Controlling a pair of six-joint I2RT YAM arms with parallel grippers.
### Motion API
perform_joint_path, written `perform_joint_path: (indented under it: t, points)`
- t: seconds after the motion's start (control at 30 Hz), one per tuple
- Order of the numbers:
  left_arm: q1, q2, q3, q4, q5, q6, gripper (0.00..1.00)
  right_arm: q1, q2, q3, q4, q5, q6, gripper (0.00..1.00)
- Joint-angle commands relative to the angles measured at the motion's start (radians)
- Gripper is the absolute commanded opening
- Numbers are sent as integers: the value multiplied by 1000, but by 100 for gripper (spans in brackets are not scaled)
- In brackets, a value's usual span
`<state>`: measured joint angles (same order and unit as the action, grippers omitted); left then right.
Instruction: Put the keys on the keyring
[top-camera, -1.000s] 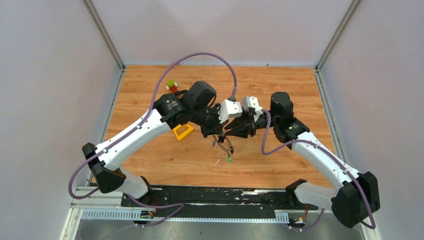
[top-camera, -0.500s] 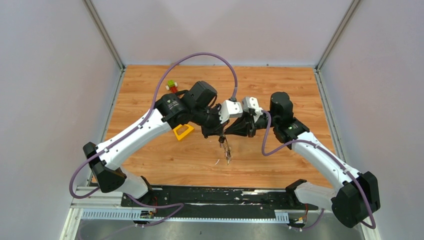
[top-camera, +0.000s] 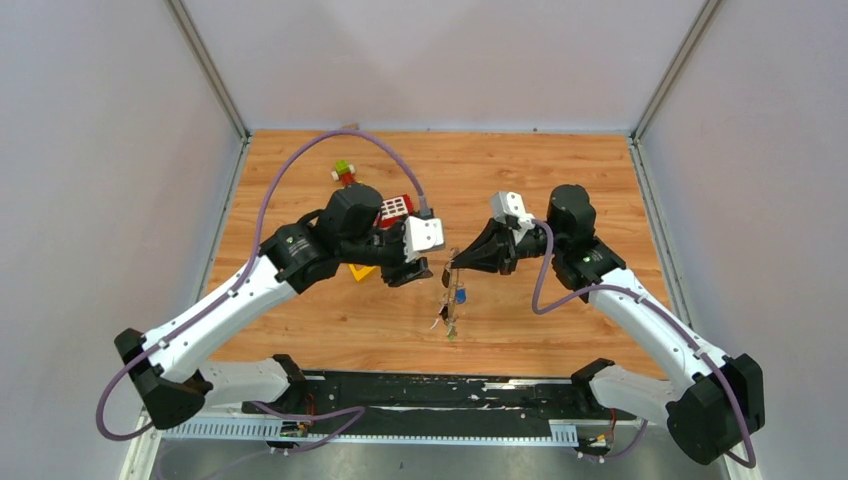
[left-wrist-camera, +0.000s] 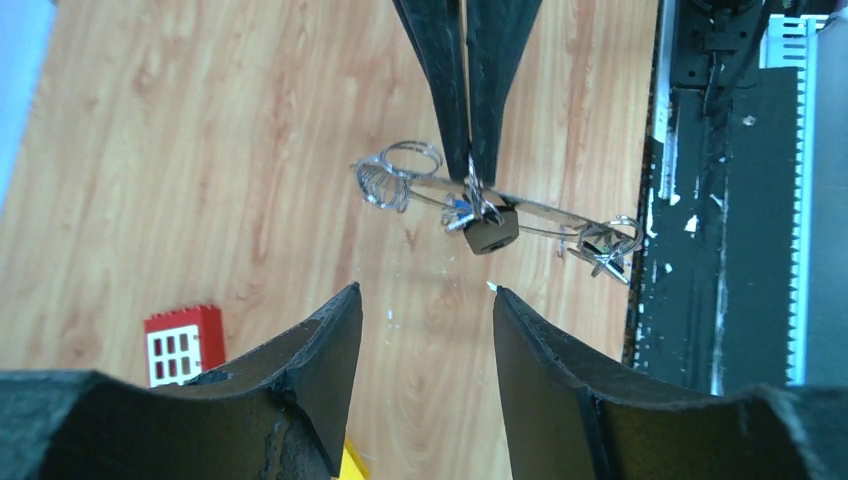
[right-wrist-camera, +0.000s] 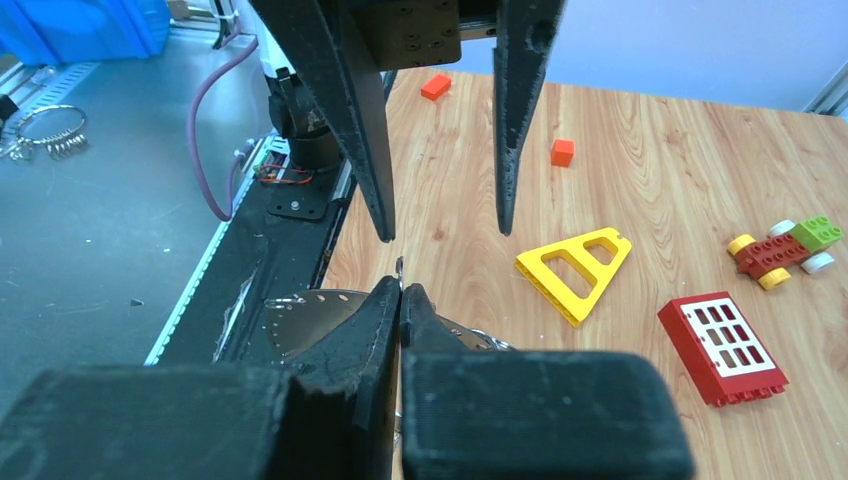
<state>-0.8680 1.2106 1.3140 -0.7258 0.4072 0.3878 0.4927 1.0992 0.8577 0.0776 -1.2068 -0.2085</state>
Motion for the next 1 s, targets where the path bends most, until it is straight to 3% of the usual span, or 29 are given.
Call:
perform_joint_path:
  t: [0.0,0.37,0.63,0.8,0.97]
  points:
    - [9,-102,-121,212,79,119,59,-8,-17,24,110,-53,71,0]
    - [9,-93,-225,359,183,151,60,-12,-16,19,120,-97,75,0]
    - [9,-60,-247,424,250,96,59,-15,-7,21,119,-99,72,0]
    - [10,-37,-244,412,268,90,55,-16,-7,21,111,-97,66,0]
    - [9,-30,-253,410,288,72,45,-18,-3,24,99,-95,55,0]
